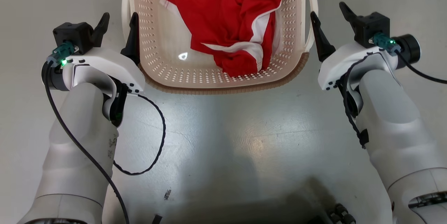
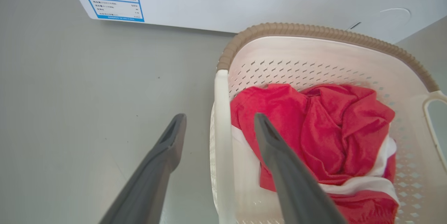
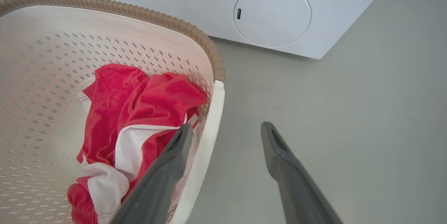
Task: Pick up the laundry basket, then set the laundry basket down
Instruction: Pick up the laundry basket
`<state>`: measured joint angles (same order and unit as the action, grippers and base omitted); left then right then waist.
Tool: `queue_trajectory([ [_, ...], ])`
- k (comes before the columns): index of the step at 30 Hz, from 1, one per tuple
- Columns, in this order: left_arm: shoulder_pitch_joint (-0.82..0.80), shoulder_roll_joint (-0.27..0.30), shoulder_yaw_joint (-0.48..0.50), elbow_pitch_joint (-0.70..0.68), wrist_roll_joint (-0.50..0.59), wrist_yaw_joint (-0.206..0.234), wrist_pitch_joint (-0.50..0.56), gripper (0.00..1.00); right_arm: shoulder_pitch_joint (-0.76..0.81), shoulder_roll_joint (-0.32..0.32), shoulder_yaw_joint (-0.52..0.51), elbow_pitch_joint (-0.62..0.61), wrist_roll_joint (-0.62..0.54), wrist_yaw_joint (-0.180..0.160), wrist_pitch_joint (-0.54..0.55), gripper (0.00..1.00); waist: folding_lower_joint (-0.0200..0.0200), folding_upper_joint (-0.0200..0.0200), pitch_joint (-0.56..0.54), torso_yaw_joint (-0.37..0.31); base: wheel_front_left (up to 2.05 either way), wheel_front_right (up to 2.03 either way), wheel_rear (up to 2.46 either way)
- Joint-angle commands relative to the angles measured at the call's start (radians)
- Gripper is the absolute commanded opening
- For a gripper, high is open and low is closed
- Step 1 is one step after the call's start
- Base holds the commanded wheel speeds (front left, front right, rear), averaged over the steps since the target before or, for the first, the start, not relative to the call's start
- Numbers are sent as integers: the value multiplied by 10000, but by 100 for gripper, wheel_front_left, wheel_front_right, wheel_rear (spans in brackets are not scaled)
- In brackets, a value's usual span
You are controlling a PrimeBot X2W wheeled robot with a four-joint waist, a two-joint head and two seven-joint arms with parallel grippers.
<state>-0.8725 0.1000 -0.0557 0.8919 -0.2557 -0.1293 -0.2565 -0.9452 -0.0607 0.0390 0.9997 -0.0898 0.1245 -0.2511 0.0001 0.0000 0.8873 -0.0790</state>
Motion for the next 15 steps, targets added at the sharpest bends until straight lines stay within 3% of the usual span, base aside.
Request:
queue_trajectory([
  [1, 86, 266, 179, -96, 26, -14, -53, 100, 205, 104, 207, -168, 132, 62, -107, 100, -1, 0, 105, -8, 0, 0, 0],
  [15, -411, 319, -80, 358, 356, -14, -53, 100, -46, 104, 1215, 4, 1284, 62, -107, 100, -1, 0, 738, -57, 0, 0, 0],
])
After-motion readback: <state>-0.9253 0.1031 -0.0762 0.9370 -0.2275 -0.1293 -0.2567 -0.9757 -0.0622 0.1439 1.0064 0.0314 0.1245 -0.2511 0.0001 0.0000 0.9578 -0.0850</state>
